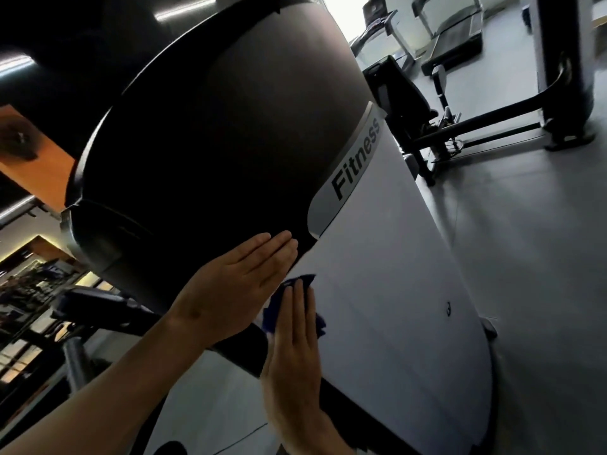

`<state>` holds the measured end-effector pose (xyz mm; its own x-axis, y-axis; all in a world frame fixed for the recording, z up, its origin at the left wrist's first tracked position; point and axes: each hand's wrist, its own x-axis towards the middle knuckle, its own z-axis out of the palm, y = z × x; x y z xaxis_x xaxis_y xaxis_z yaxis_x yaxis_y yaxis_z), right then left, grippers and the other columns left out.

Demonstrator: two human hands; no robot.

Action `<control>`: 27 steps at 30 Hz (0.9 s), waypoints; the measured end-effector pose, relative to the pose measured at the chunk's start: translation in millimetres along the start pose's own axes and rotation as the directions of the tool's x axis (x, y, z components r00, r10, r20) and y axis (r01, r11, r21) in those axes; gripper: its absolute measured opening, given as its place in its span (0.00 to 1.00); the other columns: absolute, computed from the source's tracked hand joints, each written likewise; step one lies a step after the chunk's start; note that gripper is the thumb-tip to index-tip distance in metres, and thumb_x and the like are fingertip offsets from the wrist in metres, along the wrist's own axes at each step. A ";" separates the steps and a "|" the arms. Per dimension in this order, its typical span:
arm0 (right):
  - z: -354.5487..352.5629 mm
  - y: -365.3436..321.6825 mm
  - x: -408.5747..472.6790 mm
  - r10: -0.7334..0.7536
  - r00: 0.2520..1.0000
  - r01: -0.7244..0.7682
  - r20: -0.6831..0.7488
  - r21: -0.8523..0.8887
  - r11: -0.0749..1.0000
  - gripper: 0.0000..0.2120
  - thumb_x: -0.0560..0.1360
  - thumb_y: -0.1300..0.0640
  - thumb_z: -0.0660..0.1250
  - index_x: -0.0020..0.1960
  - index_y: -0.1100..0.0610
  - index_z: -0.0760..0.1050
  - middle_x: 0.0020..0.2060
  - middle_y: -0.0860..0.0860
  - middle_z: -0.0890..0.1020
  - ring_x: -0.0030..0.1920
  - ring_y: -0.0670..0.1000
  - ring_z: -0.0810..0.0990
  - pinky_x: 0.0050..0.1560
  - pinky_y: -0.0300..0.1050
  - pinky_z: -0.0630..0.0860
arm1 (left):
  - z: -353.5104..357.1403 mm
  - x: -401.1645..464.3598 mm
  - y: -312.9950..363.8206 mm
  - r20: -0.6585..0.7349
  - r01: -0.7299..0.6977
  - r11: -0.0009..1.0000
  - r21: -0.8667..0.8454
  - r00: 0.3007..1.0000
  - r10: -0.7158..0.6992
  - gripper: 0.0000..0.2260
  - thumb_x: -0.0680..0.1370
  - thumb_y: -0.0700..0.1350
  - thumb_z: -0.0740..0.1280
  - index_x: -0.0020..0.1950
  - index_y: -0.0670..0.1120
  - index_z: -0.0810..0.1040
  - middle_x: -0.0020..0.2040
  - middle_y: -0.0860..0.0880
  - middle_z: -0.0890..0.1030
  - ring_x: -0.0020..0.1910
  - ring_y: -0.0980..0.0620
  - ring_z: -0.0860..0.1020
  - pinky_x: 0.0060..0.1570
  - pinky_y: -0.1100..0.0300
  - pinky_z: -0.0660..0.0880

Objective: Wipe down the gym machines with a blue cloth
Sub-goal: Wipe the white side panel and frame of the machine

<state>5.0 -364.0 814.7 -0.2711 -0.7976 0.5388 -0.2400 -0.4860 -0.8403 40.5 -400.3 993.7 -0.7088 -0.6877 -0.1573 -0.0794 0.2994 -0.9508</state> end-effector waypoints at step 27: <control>-14.8 40.7 27.8 0.212 0.965 -0.192 -0.153 0.134 0.972 0.30 0.84 0.66 0.58 0.83 0.60 0.52 0.83 0.53 0.53 0.83 0.51 0.48 0.82 0.48 0.52 | 2.9 13.9 36.1 0.002 0.214 0.977 -0.013 0.977 -0.214 0.32 0.87 0.56 0.52 0.83 0.36 0.53 0.82 0.35 0.60 0.82 0.35 0.57 0.81 0.39 0.56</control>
<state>-26.1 -400.6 796.3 -0.4556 -0.8181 0.3509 -0.0560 -0.3671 -0.9285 29.9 -401.0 956.4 -0.6740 -0.7371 0.0495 -0.2384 0.1535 -0.9590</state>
